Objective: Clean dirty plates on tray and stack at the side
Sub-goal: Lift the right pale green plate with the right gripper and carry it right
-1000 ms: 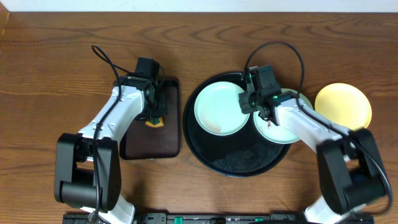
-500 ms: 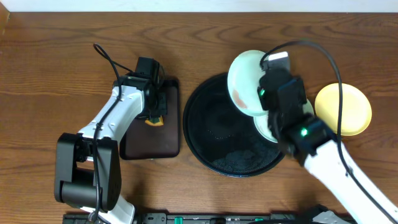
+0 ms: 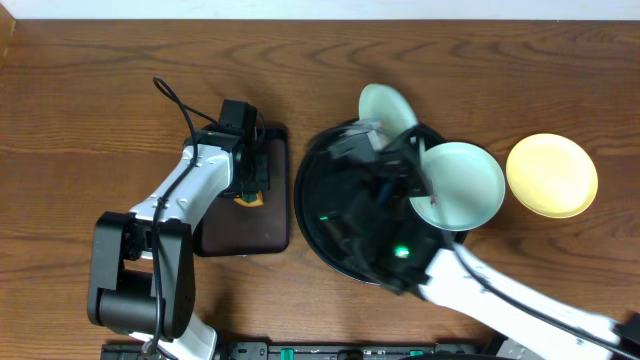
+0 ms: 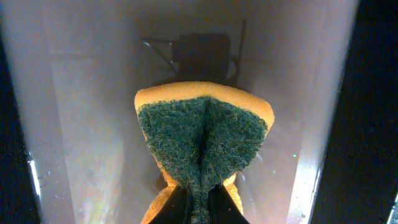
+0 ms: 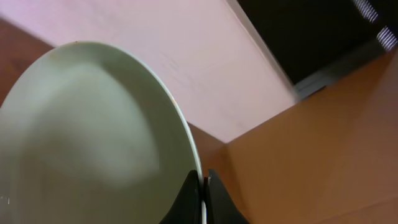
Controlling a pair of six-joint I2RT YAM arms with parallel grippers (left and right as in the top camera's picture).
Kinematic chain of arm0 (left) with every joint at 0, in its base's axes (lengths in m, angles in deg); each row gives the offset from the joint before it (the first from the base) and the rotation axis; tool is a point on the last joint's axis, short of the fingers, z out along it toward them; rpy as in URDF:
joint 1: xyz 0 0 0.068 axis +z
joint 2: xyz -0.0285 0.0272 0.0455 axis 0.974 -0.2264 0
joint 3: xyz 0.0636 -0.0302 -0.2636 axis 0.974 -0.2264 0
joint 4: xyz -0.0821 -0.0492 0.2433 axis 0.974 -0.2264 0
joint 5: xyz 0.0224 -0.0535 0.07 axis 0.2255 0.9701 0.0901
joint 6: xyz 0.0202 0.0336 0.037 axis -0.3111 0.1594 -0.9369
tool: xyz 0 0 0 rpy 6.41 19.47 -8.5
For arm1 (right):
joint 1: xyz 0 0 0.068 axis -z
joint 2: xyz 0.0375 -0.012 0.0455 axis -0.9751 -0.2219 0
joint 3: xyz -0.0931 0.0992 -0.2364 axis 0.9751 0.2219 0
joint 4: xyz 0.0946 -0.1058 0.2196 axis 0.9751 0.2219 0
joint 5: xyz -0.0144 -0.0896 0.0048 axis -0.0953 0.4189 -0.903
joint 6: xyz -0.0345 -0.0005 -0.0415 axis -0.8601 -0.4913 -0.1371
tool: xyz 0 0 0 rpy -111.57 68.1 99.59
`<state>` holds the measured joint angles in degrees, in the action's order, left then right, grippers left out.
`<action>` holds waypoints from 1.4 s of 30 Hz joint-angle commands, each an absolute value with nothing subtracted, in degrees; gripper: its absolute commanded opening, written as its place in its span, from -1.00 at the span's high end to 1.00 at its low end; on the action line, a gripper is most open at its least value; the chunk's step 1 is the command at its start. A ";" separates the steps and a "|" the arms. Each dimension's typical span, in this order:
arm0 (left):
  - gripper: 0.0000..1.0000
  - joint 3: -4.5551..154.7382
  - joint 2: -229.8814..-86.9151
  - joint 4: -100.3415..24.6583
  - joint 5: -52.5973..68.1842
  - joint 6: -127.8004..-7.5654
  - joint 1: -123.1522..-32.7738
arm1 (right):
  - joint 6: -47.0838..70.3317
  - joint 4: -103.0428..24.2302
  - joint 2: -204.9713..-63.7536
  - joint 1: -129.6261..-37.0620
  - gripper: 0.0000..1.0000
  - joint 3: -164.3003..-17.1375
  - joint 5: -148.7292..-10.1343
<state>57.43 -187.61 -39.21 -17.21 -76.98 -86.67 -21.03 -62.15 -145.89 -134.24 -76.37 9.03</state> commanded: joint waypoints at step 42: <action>0.84 57.30 -187.94 -38.88 -17.93 -77.55 -86.59 | 19.23 -36.84 -123.60 -43.29 0.98 -78.40 -65.94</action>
